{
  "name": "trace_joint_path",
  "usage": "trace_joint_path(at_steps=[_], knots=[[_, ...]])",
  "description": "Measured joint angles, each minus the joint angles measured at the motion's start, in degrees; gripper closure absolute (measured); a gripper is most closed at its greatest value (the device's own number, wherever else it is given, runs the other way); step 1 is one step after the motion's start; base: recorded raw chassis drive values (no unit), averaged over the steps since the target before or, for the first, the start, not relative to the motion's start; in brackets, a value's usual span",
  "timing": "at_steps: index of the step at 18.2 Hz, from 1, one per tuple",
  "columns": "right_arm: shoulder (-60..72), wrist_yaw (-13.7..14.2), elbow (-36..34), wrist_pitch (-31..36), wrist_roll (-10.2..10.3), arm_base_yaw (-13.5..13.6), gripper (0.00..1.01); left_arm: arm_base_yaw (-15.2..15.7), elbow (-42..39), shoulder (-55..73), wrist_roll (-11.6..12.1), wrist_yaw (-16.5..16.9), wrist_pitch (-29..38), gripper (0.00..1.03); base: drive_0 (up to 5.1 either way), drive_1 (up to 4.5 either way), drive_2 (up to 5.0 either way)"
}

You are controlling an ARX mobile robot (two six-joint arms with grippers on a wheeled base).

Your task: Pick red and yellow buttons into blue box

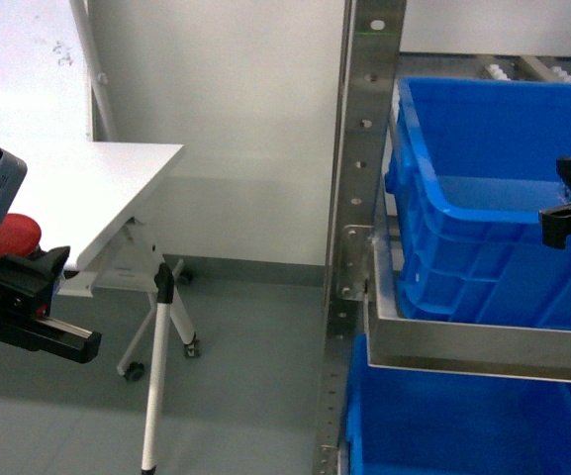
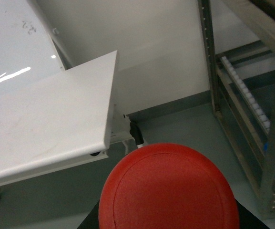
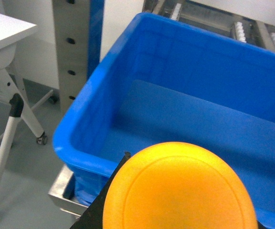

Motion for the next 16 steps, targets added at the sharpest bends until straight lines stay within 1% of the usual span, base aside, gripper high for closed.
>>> trace_joint_path(at_steps=[16], knots=[[0.02, -0.04, -0.02, 0.09, 0.00, 0.00, 0.75, -0.15, 0.00, 0.00, 0.00, 0.02, 0.33, 0.79, 4.8, -3.24, -1.4]])
